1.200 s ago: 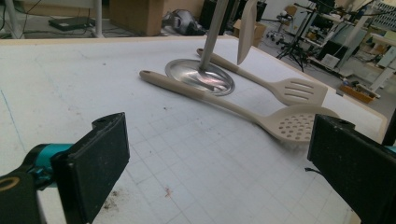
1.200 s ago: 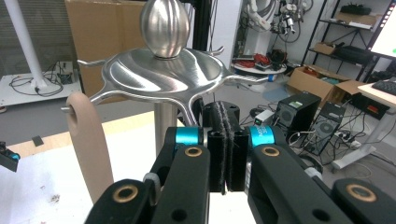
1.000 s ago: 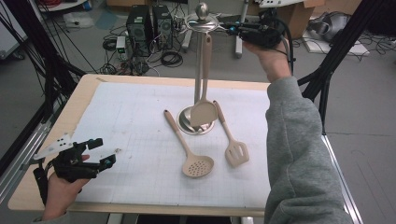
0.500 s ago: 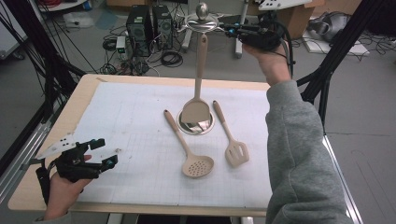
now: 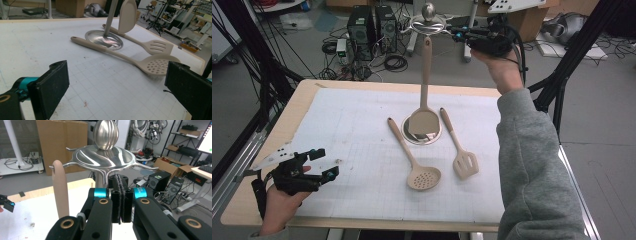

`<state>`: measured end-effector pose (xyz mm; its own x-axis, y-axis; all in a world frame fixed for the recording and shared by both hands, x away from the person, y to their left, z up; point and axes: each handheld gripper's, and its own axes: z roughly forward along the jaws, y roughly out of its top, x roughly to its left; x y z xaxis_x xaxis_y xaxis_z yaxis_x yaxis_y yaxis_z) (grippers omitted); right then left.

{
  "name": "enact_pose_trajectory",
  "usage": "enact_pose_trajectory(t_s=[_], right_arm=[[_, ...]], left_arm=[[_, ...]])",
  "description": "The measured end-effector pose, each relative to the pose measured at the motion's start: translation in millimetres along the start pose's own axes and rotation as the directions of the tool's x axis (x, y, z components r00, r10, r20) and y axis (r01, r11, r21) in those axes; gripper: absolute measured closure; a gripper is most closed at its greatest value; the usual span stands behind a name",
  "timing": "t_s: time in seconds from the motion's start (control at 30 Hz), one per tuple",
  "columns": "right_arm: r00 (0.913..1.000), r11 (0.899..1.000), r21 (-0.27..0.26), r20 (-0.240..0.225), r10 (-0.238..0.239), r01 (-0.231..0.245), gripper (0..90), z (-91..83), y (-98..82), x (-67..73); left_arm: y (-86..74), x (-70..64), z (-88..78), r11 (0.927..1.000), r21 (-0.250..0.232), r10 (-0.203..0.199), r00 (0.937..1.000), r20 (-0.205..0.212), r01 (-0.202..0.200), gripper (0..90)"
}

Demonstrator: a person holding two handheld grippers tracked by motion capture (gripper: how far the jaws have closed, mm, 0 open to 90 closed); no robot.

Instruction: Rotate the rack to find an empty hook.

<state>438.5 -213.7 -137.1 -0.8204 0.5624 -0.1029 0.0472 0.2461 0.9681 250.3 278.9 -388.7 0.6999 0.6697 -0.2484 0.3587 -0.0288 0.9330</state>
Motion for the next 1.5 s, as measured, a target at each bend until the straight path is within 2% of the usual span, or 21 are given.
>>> enact_pose_trajectory(t_s=[0.4,0.53,0.7,0.77,0.87,1.0,1.07,1.13,1.17,1.33,1.4,1.5], right_arm=[[1.0000,1.000,0.001,0.002,0.009,-0.009,89.9,-0.1,-1.1,3.4],[0.9997,1.000,0.005,0.017,0.015,-0.015,89.9,-0.1,-1.6,3.3],[0.9971,0.999,-0.010,0.056,0.051,-0.051,89.9,-6.4,-4.6,3.0],[0.9958,0.998,-0.015,0.060,0.068,-0.068,89.9,-9.6,-7.9,3.6],[0.9959,0.998,-0.018,0.059,0.068,-0.067,89.4,-14.6,-14.5,5.7],[0.9957,0.998,-0.012,0.072,0.058,-0.058,78.8,-18.2,-24.6,11.6],[0.9946,0.997,-0.020,0.077,0.069,-0.068,71.4,-20.1,-28.9,15.3],[0.9939,0.997,-0.025,0.080,0.075,-0.074,67.6,-22.1,-32.1,17.7],[0.9940,0.996,-0.032,0.069,0.084,-0.082,64.1,-23.4,-34.5,18.9],[0.9891,0.995,-0.029,0.106,0.102,-0.100,44.2,-29.4,-43.9,25.1],[0.9876,0.994,-0.023,0.112,0.109,-0.107,39.7,-31.5,-48.1,27.5],[0.9909,0.995,0.000,0.088,0.102,-0.102,38.1,-34.9,-55.8,31.8]], left_arm=[[0.3,-0.6,0.4,1.0000,0.000,0.003,1.0000,0.002,-0.003,6.0],[0.7,-1.5,-0.4,1.0000,-0.003,0.003,1.0000,0.000,-0.003,6.1],[3.4,-4.1,-3.4,0.9998,-0.015,0.014,0.9999,-0.002,-0.014,6.1],[4.5,-4.5,-4.4,0.9997,-0.015,0.020,0.9998,-0.002,-0.020,6.1],[5.5,-4.7,-6.1,0.9996,-0.022,0.018,0.9998,-0.007,-0.018,6.0],[7.4,-4.9,-11.0,0.9992,-0.034,0.022,0.9996,-0.018,-0.023,6.1],[9.2,-6.3,-13.8,0.9987,-0.044,0.026,0.9995,-0.020,-0.027,6.1],[10.9,-7.7,-16.1,0.9983,-0.048,0.032,0.9992,-0.021,-0.033,6.1],[11.5,-8.2,-16.7,0.9981,-0.052,0.034,0.9992,-0.021,-0.035,6.0],[15.0,-9.6,-20.1,0.9970,-0.063,0.044,0.9987,-0.025,-0.045,6.1],[15.8,-9.7,-20.8,0.9964,-0.071,0.044,0.9986,-0.027,-0.046,6.0],[16.5,-9.6,-20.7,0.9962,-0.073,0.046,0.9985,-0.028,-0.048,6.0]])
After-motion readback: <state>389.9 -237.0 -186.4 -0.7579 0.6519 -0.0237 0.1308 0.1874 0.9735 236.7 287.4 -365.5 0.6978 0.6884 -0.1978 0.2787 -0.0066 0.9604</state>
